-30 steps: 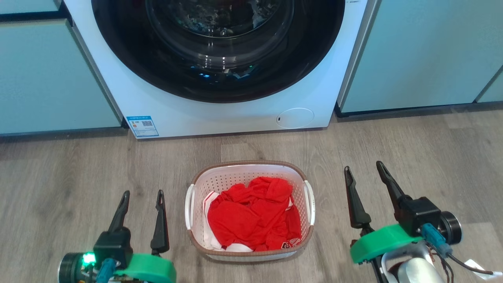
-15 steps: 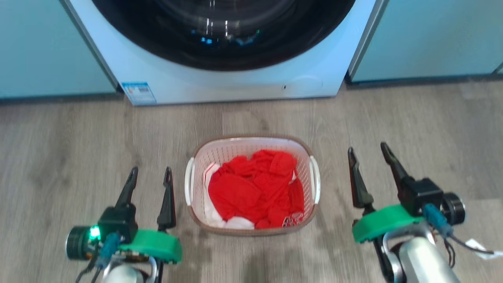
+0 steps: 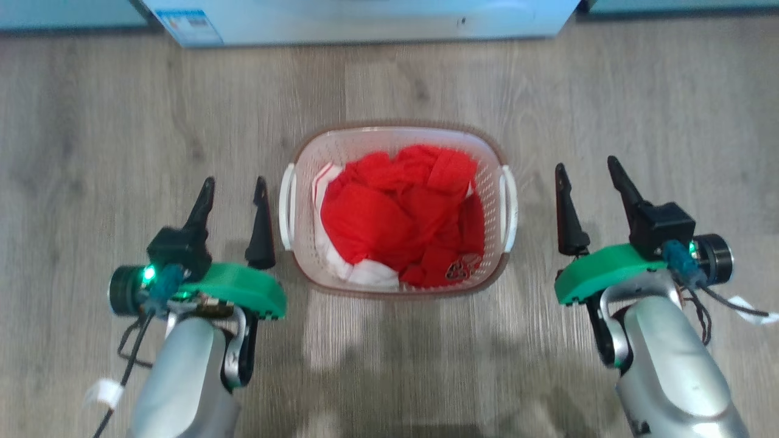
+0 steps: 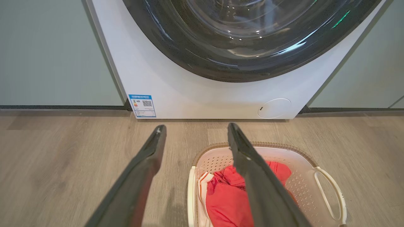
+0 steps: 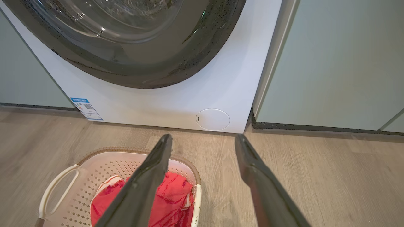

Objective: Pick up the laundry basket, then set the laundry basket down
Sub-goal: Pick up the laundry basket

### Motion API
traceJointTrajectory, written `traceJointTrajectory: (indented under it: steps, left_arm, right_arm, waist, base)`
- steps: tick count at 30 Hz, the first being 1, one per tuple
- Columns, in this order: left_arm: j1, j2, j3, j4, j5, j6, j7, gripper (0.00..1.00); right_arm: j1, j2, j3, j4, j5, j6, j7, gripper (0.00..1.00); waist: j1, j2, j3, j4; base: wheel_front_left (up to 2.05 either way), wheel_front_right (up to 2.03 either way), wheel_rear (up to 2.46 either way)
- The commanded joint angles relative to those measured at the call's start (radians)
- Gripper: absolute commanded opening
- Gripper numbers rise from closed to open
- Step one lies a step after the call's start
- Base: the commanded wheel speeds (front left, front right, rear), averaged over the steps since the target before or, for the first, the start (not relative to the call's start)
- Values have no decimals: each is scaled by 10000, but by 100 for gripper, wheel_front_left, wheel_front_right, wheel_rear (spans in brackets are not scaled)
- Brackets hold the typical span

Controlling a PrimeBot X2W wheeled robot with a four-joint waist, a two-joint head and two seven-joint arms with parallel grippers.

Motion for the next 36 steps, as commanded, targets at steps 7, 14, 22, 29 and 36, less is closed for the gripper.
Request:
traceJointTrajectory:
  steps: [7,14,22,29,36]
  left_arm:
    - [-1141,48,0,893,-518,-97,-63,100]
    - [-1919,47,-326,1822,-979,-171,-63,100]
    - [-2758,47,-799,2892,-1608,-250,-63,100]
    - [-3321,47,-1386,3858,-2023,-371,-63,100]
    - [-3901,47,-2016,4568,-2230,-507,-63,100]
  right_arm:
    - [-861,-56,-24,807,101,60,-120,100]
    - [-1563,-56,-405,1773,226,60,-120,100]
    - [-2267,-56,-499,2727,365,60,-120,100]
    - [-2586,-56,-450,3367,511,60,-120,100]
    - [-2936,-56,-475,3696,424,60,-120,100]
  waist:
    - [-1,0,1538,176]
    - [-1,0,2453,351]
    - [-1,0,3204,573]
    - [-1,0,3590,715]
    - [-1,0,4083,856]
  base:
    - [0,0,0]
    - [0,0,0]
    - [0,0,0]
    - [0,0,0]
    - [0,0,0]
